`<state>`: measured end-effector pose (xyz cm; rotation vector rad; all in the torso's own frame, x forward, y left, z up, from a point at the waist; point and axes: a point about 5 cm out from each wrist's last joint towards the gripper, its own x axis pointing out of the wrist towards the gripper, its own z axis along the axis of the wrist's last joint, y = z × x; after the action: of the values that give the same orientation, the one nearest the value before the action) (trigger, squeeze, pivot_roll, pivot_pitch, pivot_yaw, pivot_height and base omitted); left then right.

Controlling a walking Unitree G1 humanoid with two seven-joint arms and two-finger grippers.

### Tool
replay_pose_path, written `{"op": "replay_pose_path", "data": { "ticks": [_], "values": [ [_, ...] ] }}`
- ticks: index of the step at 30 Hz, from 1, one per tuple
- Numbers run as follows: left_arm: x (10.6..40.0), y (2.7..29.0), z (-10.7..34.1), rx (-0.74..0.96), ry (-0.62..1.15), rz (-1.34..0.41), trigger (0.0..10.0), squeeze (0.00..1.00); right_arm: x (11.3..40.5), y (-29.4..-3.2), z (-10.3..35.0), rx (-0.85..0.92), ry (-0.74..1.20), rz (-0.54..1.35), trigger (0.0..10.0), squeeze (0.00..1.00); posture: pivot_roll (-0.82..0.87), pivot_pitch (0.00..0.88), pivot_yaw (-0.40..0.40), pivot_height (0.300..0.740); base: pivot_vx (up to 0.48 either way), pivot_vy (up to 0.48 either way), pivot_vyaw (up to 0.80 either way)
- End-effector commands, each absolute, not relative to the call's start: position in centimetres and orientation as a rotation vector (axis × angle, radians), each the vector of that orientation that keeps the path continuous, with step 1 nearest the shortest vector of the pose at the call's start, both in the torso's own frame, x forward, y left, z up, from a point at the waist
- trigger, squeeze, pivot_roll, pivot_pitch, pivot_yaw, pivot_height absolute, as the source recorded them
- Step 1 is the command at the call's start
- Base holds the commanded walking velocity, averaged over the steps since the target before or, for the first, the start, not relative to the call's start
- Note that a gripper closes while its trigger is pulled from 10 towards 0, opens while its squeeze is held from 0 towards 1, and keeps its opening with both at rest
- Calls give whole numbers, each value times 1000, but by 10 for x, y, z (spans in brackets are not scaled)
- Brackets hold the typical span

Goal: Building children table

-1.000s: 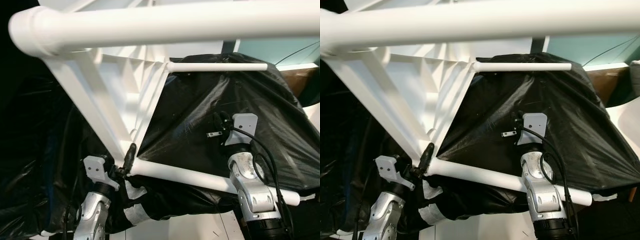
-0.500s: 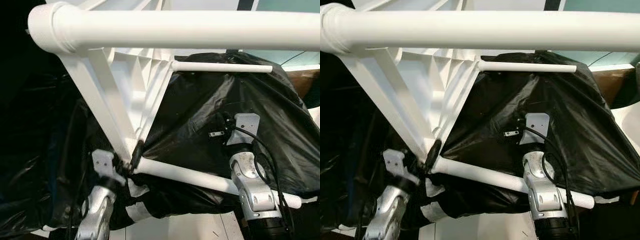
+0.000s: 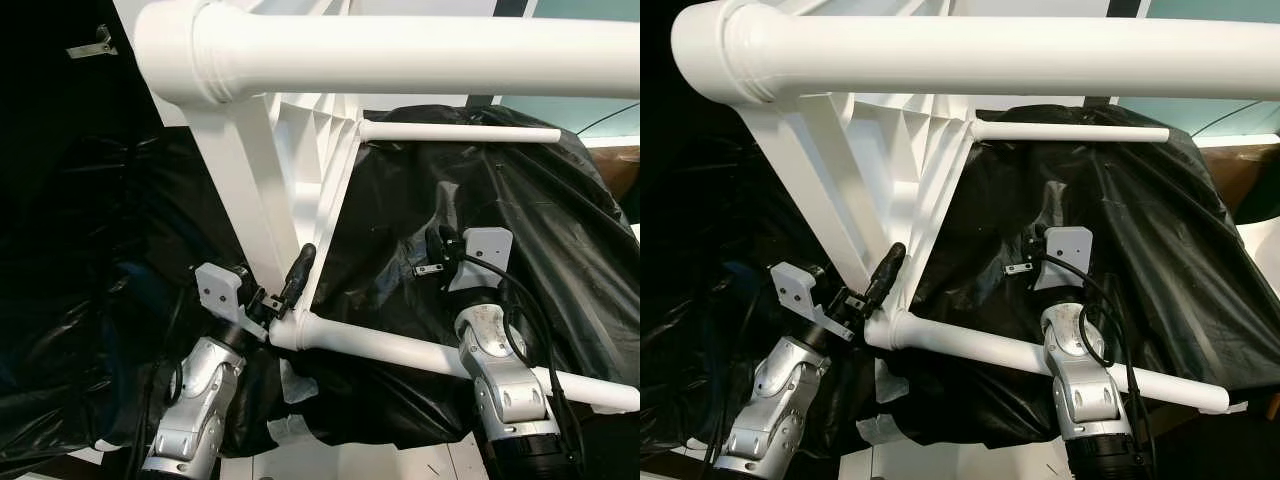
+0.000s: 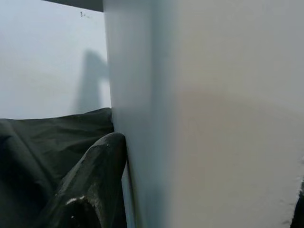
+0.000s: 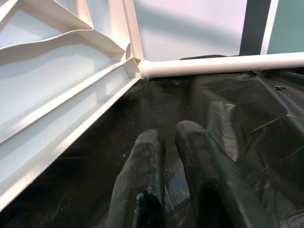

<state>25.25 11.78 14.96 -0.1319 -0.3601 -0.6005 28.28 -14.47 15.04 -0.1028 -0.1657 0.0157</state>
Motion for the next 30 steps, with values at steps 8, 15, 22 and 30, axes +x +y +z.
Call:
{"op": "replay_pose_path", "data": {
  "ticks": [8,15,22,30],
  "values": [
    [257,81,146,18,-334,-898,7961,0,284,-144,149,-105,-158,20,10000,0,26,0,21,740,0,0,0],
    [261,84,130,71,-258,-827,0,0,283,-146,150,-109,-159,14,10000,0,25,0,15,740,0,0,0],
    [270,100,119,143,-222,-696,0,0,283,-144,149,-105,-158,21,10000,0,34,0,17,740,0,0,0],
    [278,107,116,183,-191,-611,0,0,283,-143,149,-99,-156,21,10000,0,34,0,22,740,0,0,0]
  ]
}}
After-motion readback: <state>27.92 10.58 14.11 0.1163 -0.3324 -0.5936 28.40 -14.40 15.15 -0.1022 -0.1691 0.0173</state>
